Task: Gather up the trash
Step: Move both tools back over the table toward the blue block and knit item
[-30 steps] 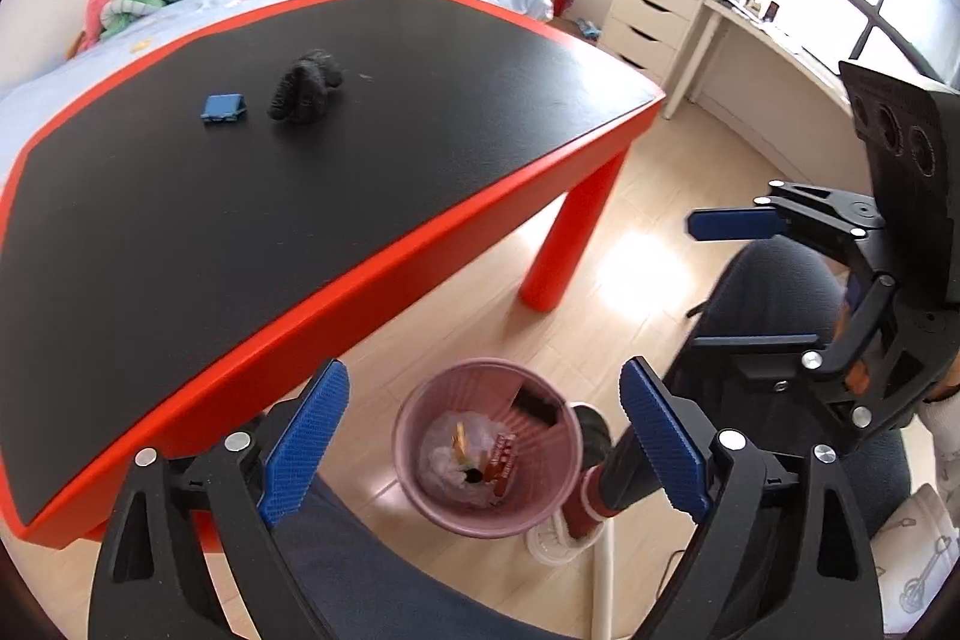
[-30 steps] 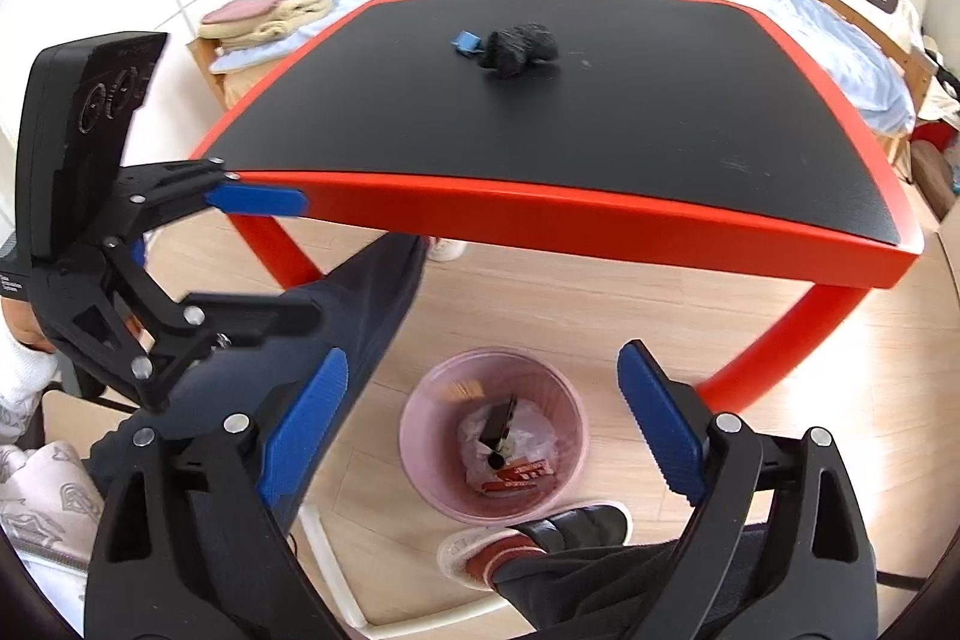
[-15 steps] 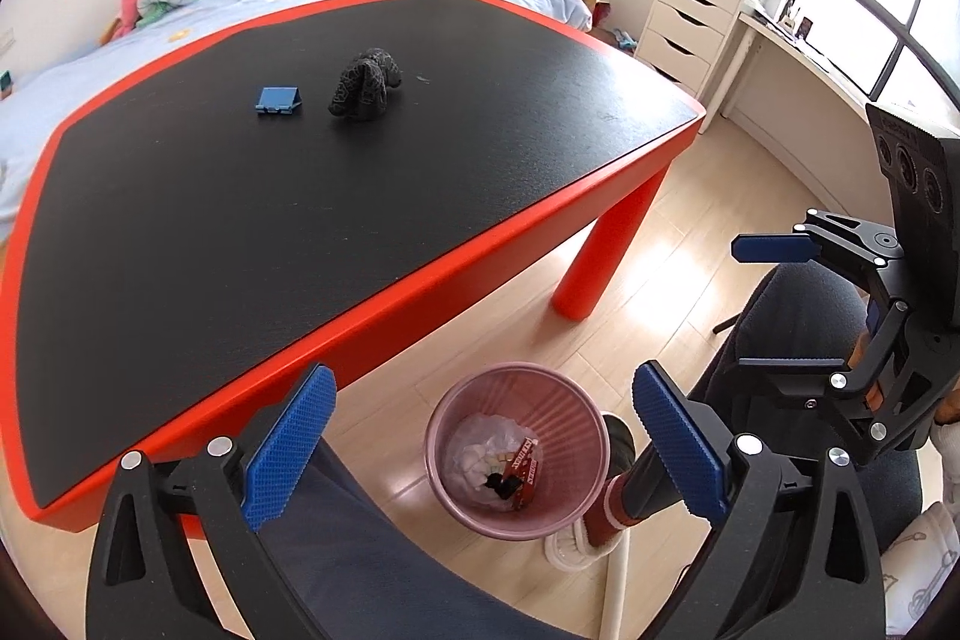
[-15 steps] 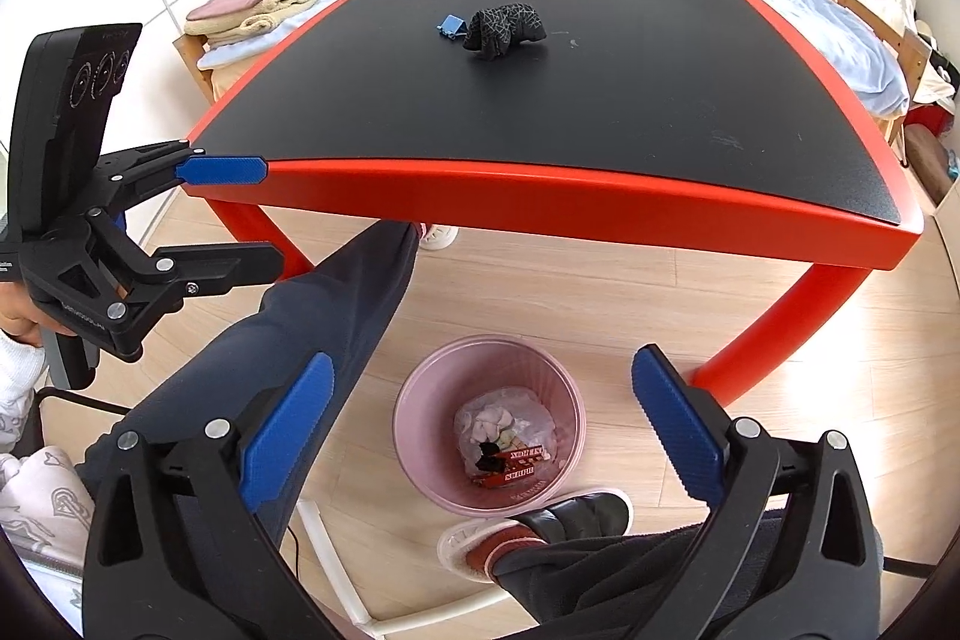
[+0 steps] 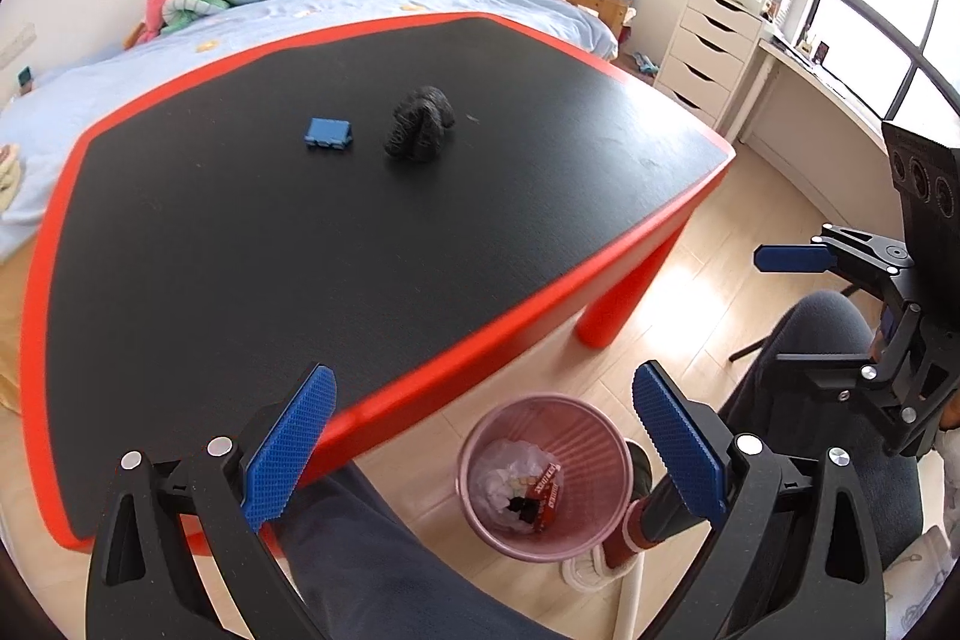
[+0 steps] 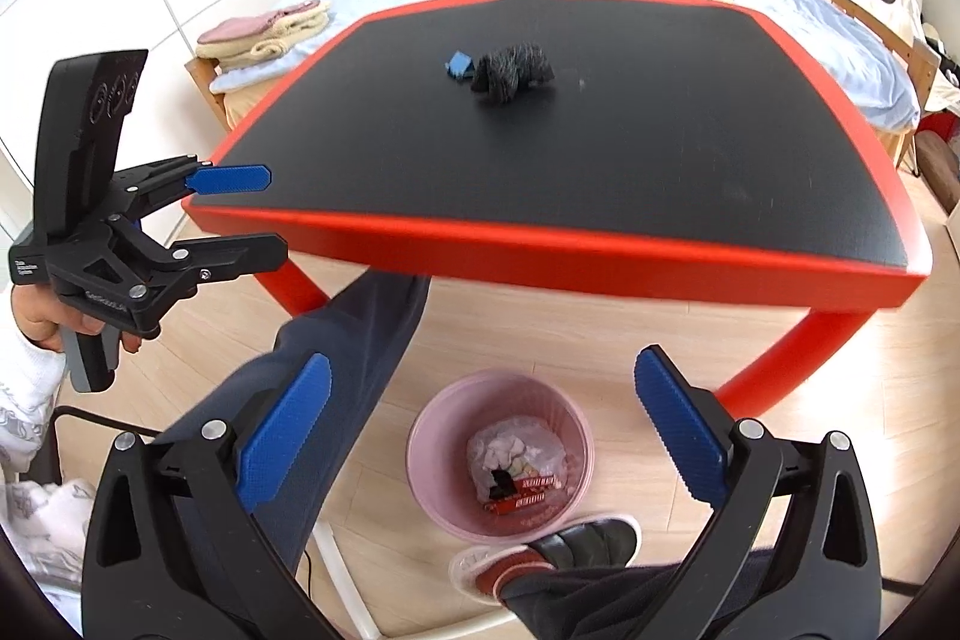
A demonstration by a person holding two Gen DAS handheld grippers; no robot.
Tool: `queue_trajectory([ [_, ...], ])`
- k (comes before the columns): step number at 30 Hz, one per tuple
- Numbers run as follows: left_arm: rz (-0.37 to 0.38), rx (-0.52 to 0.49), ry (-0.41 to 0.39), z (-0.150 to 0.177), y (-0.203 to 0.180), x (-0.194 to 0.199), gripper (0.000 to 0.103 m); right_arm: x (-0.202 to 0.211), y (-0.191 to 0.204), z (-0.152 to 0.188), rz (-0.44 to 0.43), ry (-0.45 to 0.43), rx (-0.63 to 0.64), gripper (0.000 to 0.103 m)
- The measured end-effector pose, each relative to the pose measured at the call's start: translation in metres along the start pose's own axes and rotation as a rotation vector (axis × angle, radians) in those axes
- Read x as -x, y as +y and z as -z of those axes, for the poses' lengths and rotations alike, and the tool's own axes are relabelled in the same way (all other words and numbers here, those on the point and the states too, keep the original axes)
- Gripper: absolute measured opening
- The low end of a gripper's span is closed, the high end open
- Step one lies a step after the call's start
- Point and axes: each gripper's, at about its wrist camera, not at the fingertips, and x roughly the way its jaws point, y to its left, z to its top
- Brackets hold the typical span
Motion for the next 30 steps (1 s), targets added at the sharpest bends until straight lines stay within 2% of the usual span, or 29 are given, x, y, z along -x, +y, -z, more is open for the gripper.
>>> queue_trajectory([
  [9, -0.031, 0.014, -0.054, -0.038, 0.038, -0.006, 0.095, -0.008, -0.004, -0.052, 0.007, -0.031, 0.104, 0.100],
  [19, -0.051, 0.002, -0.064, -0.079, 0.070, -0.033, 0.095, -0.050, -0.014, -0.108, -0.017, -0.002, 0.207, 0.100],
  [30, -0.058, -0.043, -0.005, -0.106, 0.090, -0.079, 0.095, -0.107, -0.029, -0.155, -0.067, 0.036, 0.326, 0.100],
])
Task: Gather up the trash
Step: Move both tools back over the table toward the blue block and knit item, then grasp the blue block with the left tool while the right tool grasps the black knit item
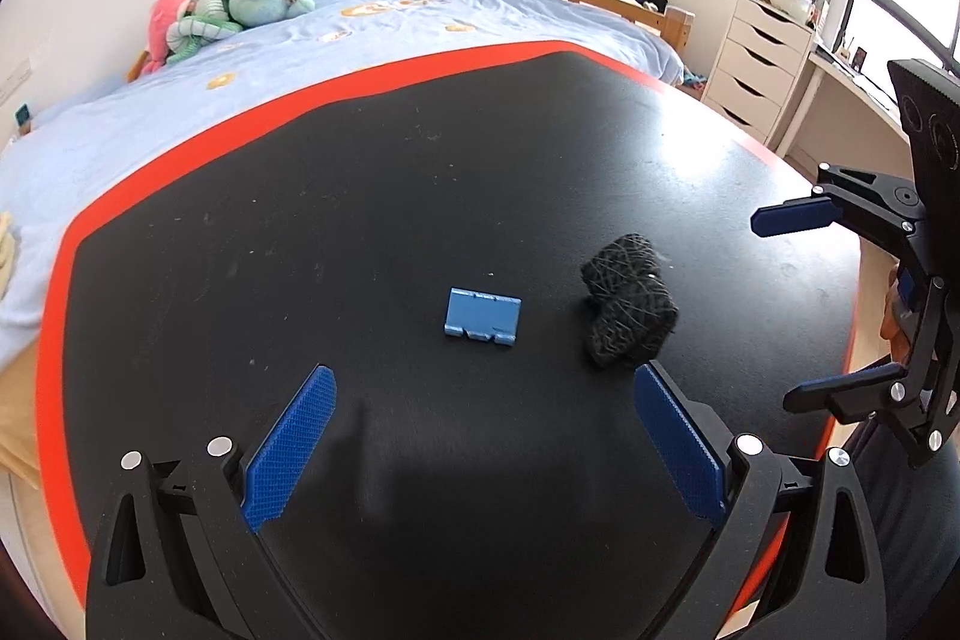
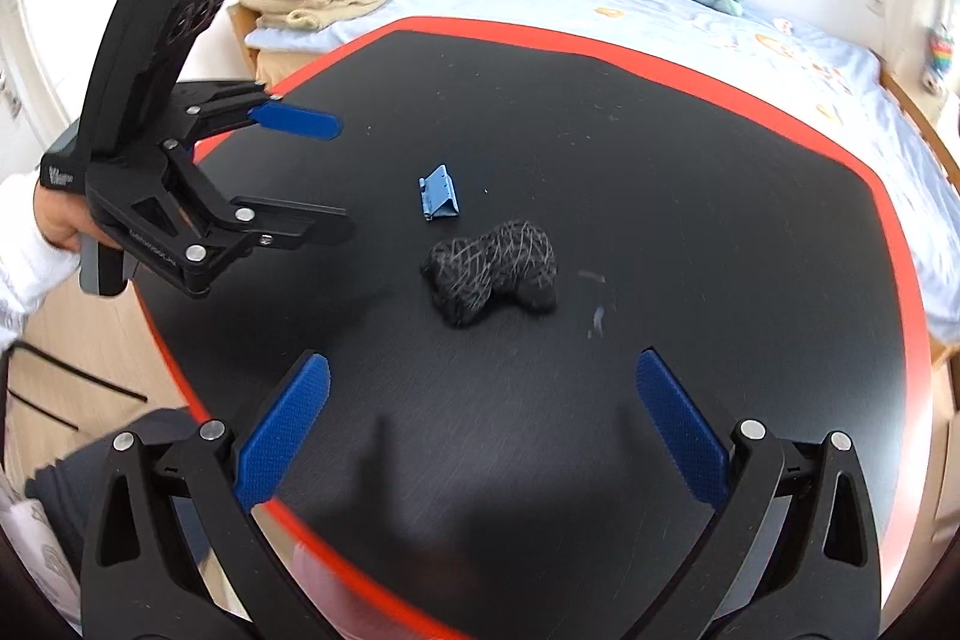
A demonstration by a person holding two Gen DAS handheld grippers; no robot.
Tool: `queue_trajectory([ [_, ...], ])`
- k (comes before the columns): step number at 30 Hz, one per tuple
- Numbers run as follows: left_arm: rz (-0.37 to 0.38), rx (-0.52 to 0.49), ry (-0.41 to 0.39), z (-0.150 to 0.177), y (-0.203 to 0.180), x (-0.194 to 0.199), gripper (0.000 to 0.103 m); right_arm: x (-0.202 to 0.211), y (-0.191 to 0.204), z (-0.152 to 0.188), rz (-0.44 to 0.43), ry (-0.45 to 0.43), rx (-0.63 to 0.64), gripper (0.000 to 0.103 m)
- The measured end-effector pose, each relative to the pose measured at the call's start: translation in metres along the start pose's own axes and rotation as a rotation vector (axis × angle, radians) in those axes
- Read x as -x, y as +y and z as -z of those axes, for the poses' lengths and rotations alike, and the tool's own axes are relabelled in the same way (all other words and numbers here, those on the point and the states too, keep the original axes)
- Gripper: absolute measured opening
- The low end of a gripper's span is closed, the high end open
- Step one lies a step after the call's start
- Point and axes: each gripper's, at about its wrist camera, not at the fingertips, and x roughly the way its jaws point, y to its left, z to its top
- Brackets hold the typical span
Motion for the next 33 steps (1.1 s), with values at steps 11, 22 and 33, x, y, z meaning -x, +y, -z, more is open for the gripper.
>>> queue_trajectory([
  [11, 0.022, -0.055, 0.048, -0.014, 0.010, -0.036, 0.095, -0.037, -0.012, -0.023, -0.056, 0.022, 0.113, 0.100],
  [22, 0.040, -0.114, 0.042, -0.017, 0.004, -0.043, 0.079, -0.056, -0.010, -0.029, -0.109, 0.029, 0.164, 0.069],
  [33, 0.003, -0.068, 0.035, -0.020, 0.010, -0.037, 0.032, -0.050, -0.001, -0.023, -0.108, 0.023, 0.145, 0.044],
])
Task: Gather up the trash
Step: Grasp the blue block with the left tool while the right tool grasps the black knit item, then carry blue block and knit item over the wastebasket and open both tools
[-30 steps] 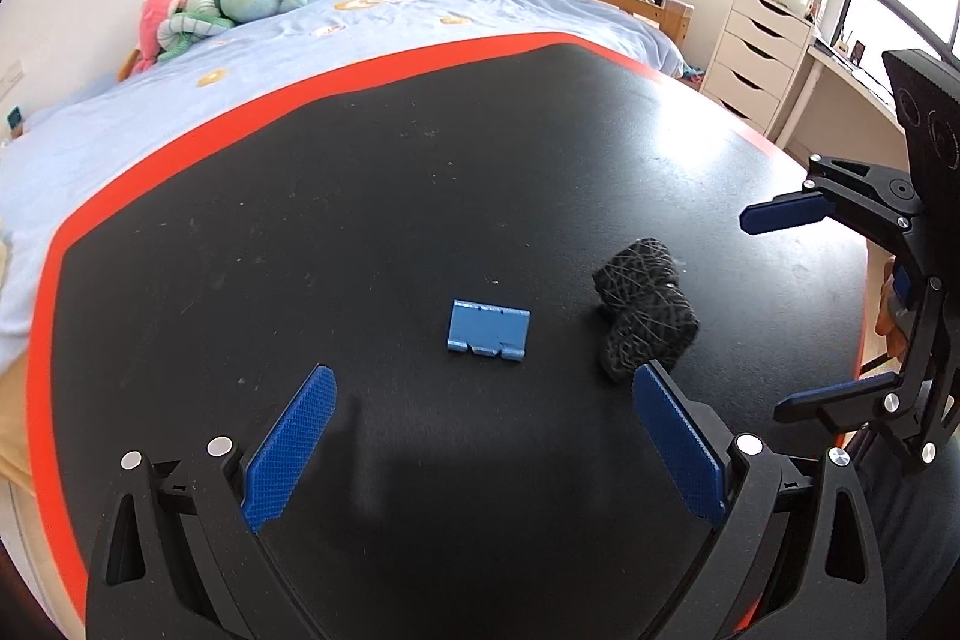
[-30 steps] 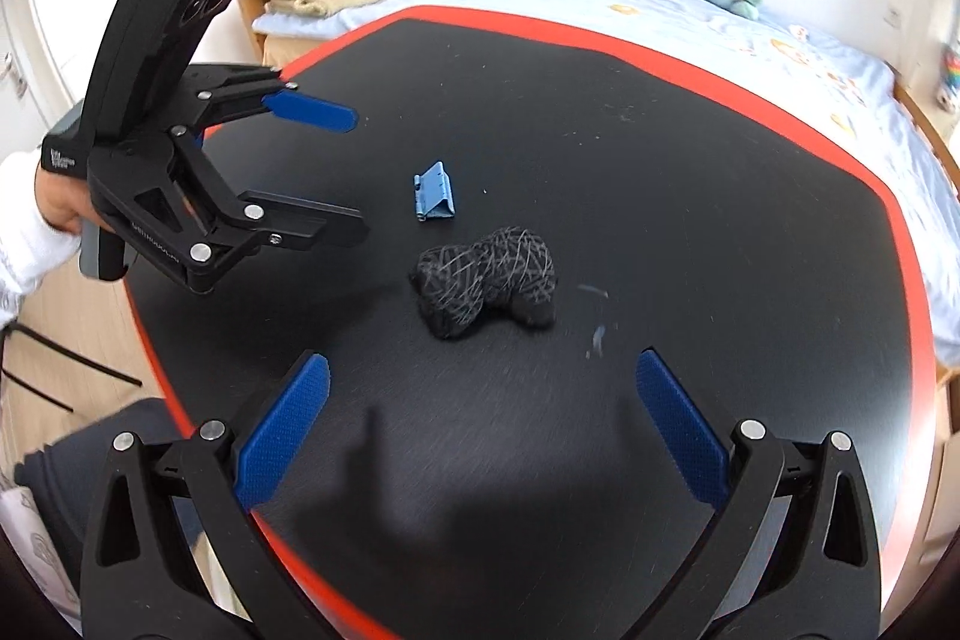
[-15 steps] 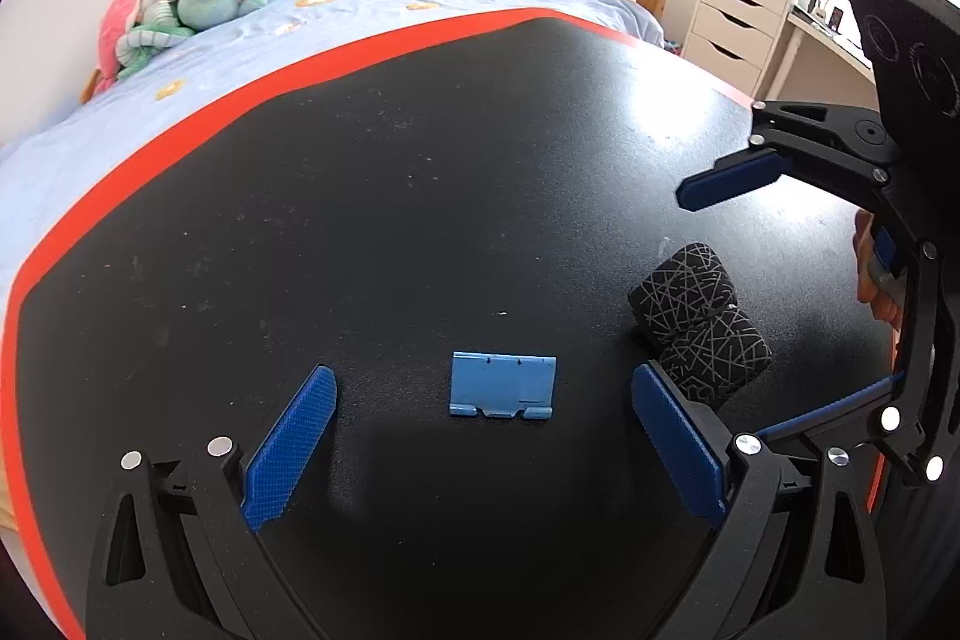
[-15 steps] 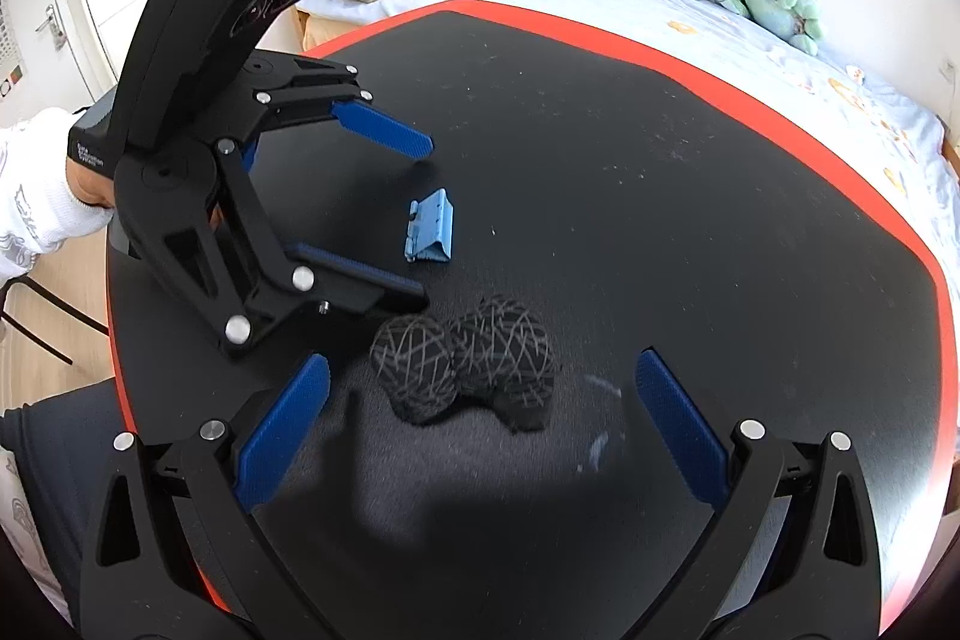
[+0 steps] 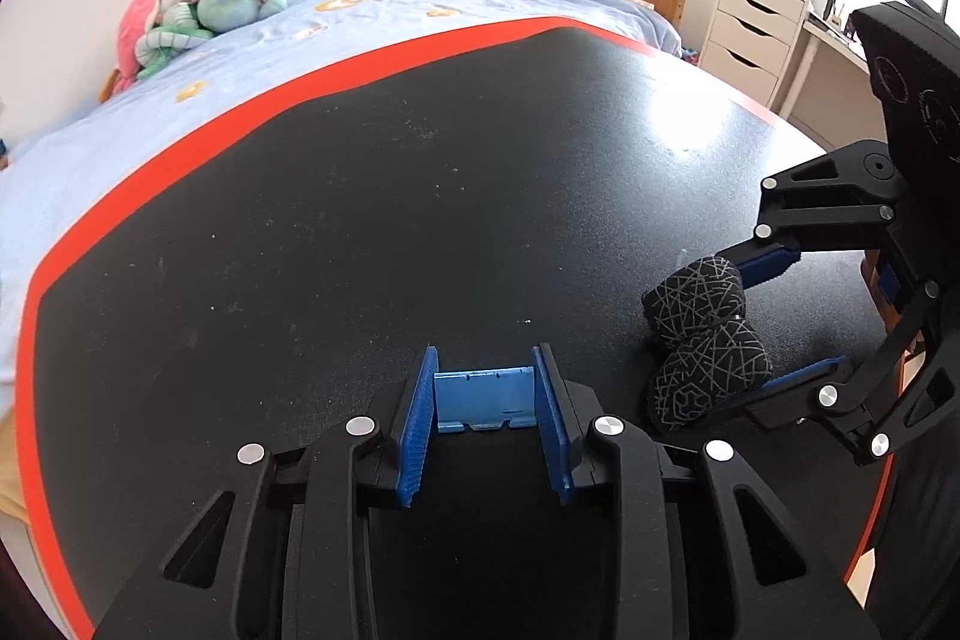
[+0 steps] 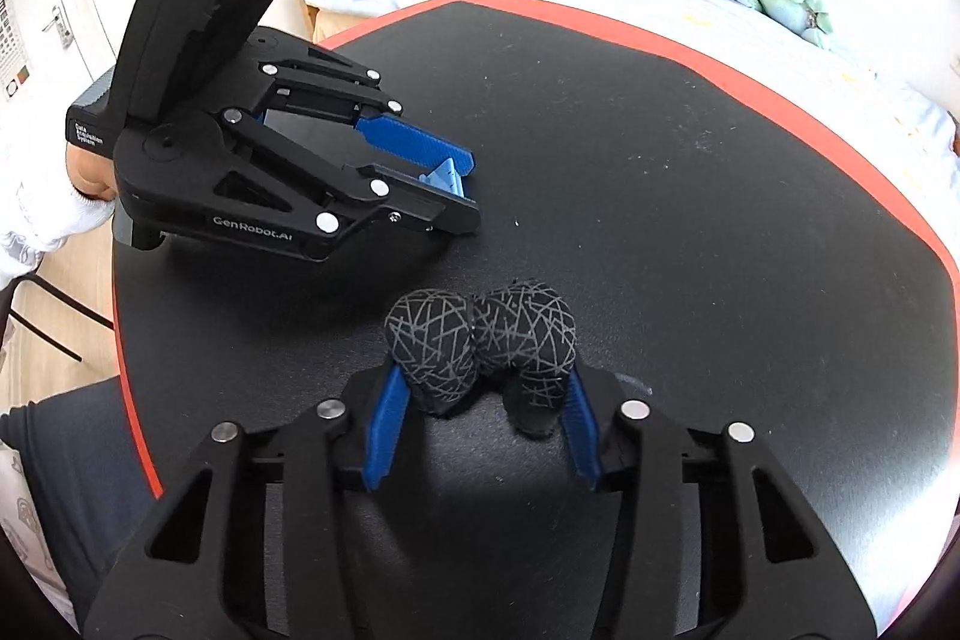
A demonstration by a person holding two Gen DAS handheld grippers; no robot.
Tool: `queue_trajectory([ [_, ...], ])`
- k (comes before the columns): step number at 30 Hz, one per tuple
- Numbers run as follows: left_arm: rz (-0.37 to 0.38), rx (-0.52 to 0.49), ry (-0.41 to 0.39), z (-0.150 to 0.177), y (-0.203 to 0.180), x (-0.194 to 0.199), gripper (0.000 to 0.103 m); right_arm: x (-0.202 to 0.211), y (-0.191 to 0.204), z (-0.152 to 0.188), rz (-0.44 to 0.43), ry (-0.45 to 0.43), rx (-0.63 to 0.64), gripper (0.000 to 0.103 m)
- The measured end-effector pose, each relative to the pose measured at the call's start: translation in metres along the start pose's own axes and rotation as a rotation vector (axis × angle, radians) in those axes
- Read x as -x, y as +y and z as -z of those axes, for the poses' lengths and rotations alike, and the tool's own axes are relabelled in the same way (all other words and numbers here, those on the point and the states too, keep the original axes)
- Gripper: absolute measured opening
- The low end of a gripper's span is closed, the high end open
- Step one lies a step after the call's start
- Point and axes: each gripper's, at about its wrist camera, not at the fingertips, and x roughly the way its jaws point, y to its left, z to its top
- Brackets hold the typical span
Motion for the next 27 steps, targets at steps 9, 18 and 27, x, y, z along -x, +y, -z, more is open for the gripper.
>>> queue_trajectory([
  [9, -0.004, 0.023, -0.027, 0.006, -0.013, 0.032, 0.031, 0.031, 0.016, 0.005, 0.047, -0.040, -0.040, 0.042],
  [18, 0.031, 0.014, -0.073, 0.019, -0.051, 0.078, 0.031, 0.087, 0.038, 0.030, 0.119, -0.085, -0.129, 0.042],
  [27, 0.079, 0.005, -0.104, 0.051, -0.093, 0.114, 0.031, 0.134, 0.070, 0.069, 0.195, -0.131, -0.240, 0.042],
])
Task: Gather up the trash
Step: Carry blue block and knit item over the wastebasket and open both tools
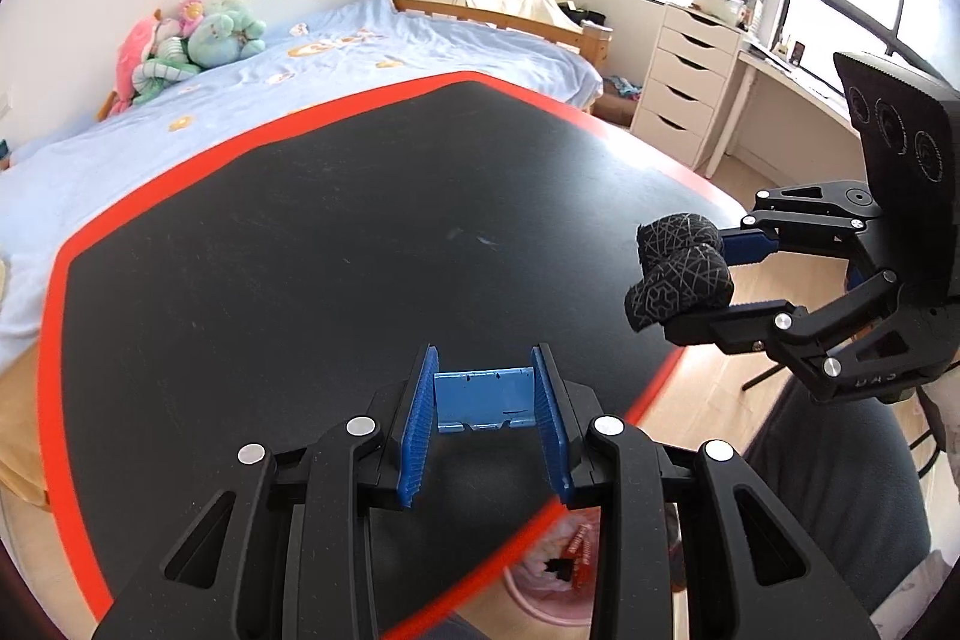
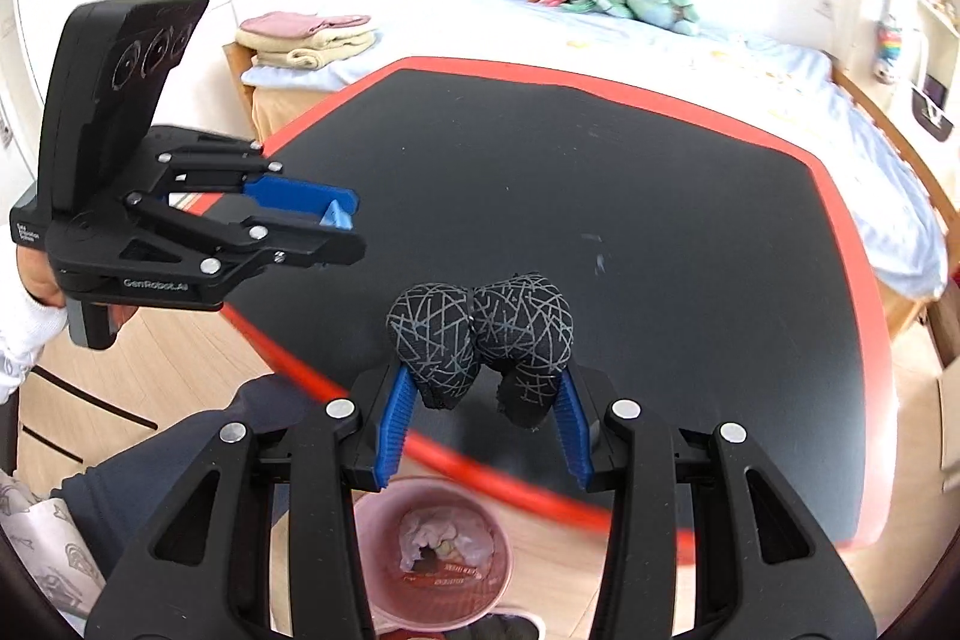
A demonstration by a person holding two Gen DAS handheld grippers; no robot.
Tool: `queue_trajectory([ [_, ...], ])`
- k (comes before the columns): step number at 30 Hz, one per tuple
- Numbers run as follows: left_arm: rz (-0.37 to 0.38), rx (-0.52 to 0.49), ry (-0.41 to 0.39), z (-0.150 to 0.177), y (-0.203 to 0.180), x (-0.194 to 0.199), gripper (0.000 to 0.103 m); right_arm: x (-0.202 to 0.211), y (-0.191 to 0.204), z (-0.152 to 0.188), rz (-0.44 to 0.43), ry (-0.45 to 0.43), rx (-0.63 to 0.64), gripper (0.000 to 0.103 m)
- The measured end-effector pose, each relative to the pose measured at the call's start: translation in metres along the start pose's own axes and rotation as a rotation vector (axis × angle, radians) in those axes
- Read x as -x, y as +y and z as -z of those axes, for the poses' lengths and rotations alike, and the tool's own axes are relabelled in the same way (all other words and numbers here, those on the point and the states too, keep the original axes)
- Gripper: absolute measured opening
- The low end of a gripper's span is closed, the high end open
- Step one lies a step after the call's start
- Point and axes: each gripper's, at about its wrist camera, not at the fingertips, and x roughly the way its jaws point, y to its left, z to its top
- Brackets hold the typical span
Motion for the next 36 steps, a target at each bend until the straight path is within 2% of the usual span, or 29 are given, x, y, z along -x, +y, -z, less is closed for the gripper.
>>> queue_trajectory([
  [11, 0.056, -0.021, 0.025, 0.045, -0.049, 0.024, 0.031, 0.043, 0.034, 0.061, 0.036, 0.009, -0.060, 0.042],
  [19, 0.087, -0.026, 0.071, 0.070, -0.070, 0.019, 0.031, 0.045, 0.048, 0.098, 0.033, 0.059, -0.086, 0.042],
  [33, 0.108, -0.022, 0.084, 0.074, -0.075, 0.017, 0.032, 0.045, 0.047, 0.105, 0.002, 0.060, -0.099, 0.043],
  [36, 0.116, -0.018, 0.087, 0.075, -0.074, 0.015, 0.035, 0.045, 0.044, 0.107, -0.017, 0.058, -0.111, 0.052],
])
